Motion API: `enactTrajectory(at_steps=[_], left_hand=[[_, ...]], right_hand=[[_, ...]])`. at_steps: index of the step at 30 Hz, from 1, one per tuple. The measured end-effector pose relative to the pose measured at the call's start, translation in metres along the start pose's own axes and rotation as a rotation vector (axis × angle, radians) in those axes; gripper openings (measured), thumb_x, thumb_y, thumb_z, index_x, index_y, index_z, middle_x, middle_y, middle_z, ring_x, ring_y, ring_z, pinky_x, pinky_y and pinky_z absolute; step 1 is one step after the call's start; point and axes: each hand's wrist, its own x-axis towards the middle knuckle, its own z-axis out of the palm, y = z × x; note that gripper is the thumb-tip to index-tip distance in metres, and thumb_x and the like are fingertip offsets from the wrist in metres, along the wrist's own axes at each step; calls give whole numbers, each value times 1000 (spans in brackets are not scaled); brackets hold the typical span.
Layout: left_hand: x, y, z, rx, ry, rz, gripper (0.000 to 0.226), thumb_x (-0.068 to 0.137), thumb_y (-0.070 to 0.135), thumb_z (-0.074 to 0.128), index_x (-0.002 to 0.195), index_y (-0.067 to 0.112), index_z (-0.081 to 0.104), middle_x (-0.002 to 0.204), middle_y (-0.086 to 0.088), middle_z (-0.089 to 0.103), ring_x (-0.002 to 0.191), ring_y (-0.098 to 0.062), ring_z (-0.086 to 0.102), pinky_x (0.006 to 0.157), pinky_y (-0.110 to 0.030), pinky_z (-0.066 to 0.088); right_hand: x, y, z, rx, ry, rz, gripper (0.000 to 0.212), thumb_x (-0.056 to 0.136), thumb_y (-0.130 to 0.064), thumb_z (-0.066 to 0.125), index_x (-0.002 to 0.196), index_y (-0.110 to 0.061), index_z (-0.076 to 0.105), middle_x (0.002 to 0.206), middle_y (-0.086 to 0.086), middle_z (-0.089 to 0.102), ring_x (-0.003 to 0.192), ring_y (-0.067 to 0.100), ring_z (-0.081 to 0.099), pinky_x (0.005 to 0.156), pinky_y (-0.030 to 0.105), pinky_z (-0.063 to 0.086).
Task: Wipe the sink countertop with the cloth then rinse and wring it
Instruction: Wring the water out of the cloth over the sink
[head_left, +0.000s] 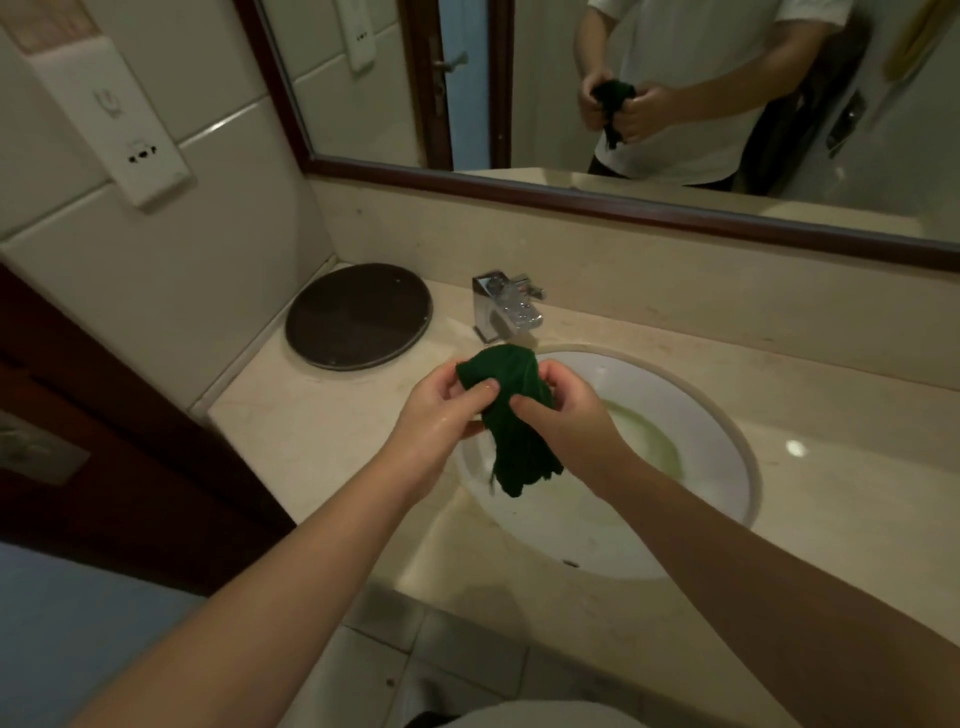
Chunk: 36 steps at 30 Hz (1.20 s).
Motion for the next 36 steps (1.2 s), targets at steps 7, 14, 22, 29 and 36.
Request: enactTrajectory(at_steps=[7,14,22,29,36], left_hand=[[-2,9,-57,33,3,85,17,92,4,56,97,18,63,91,-7,68,90,-25,66,73,-38,55],[4,10,-99,-20,-58,82,18,94,4,54,107,13,61,109,-14,64,106,-30,64,87,-44,57],[2,30,-137,136,-137,135,18,86,2,65,100,13,64,98,-3,70,98,-18,68,85,-35,57],[18,31,-144,266,7,275,18,82,6,69,97,16,64,94,-5,69,94,-18,67,85,-36,58],[34,27,-129,190,33,99,16,88,13,65,104,10,65,94,-6,71,94,-21,69,77,-28,57]], right_hand=[[-1,-12,48,231,56,57,17,86,9,54,91,-7,51,82,13,66,72,22,69,56,28,54],[4,-20,92,373,109,150,26,87,-6,57,110,-16,59,102,15,69,92,29,70,77,38,58],[12,-29,118,249,8,57,23,94,-2,54,112,-12,63,103,9,71,93,22,69,87,39,54],[23,-32,121,101,39,-57,21,90,4,58,108,-6,59,98,7,68,89,15,68,73,26,57],[47,-36,109,51,57,-66,18,90,-2,60,104,-14,59,96,6,71,85,12,71,73,28,60]])
